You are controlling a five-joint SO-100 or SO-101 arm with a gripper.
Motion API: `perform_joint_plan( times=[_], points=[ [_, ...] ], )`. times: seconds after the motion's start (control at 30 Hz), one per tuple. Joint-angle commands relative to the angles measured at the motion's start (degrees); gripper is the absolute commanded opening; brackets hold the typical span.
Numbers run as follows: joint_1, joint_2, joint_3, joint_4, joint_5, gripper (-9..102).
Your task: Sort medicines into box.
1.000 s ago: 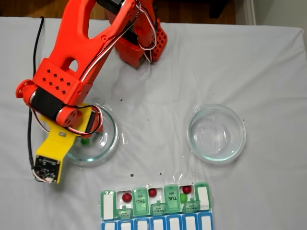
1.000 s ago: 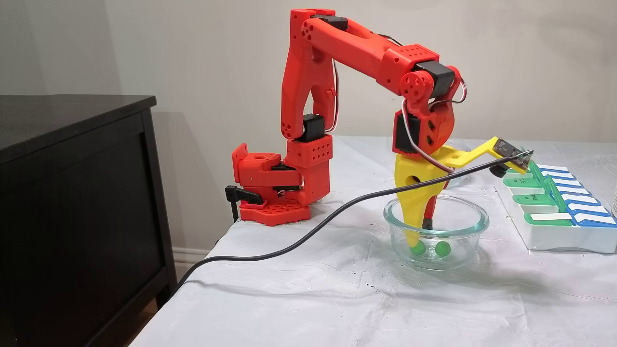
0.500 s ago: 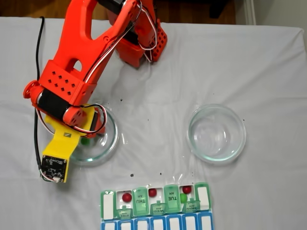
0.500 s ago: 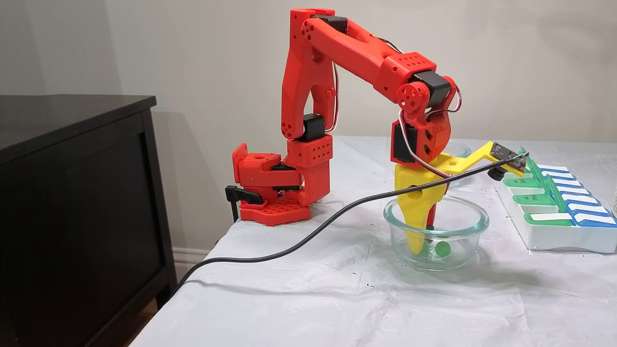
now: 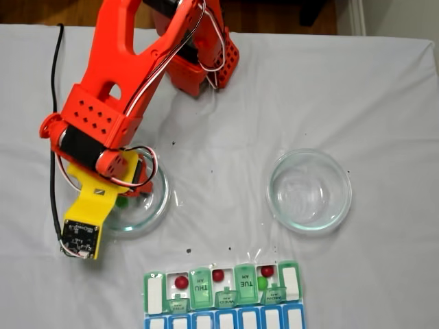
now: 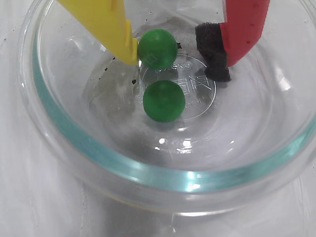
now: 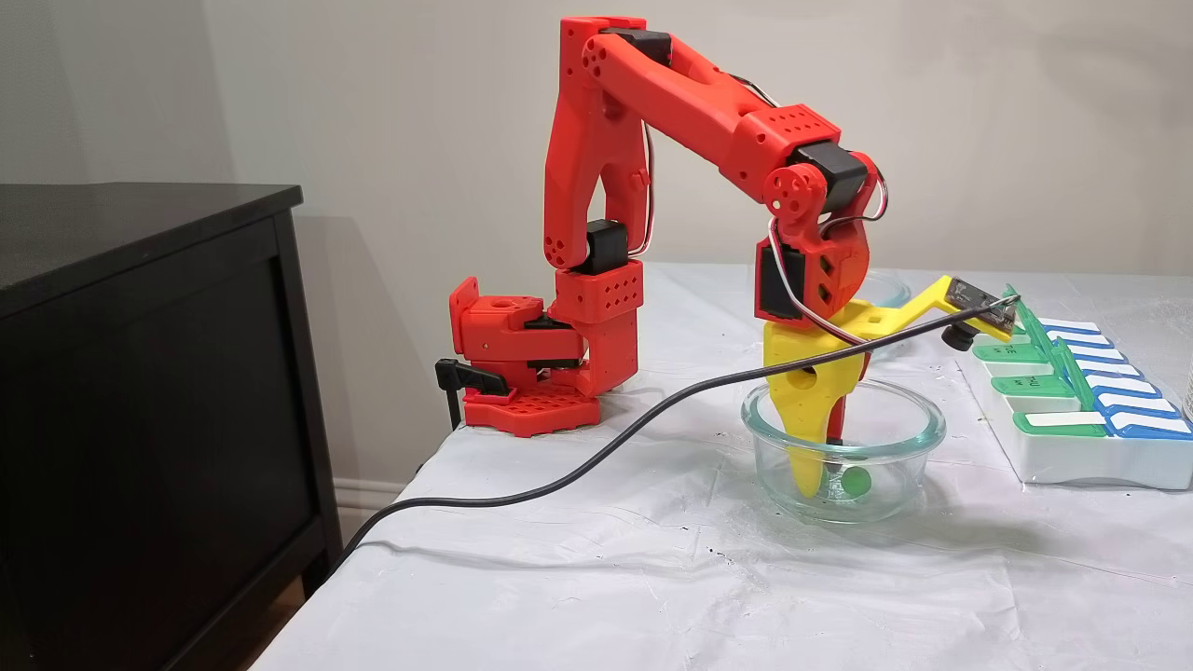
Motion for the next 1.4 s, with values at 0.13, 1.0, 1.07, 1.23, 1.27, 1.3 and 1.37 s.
perform_joint_plan(
  times=[0.13, 1.0, 1.07, 1.23, 1.27, 1.3, 1.37],
  points=[
    [1.49, 9.76, 6.15, -5.89, 0.0, 23],
    [1.23, 11.43, 8.09, -7.03, 2.11, 10],
    [1.23, 11.6, 8.35, -7.12, 2.29, 8],
    [1.23, 12.13, 8.35, -6.42, 2.55, 7],
    [1.23, 12.13, 8.35, -6.24, 2.64, 7],
    [1.23, 12.13, 8.35, -6.15, 2.64, 6],
    [1.23, 11.78, 7.82, -5.45, 2.81, 4]
  ],
)
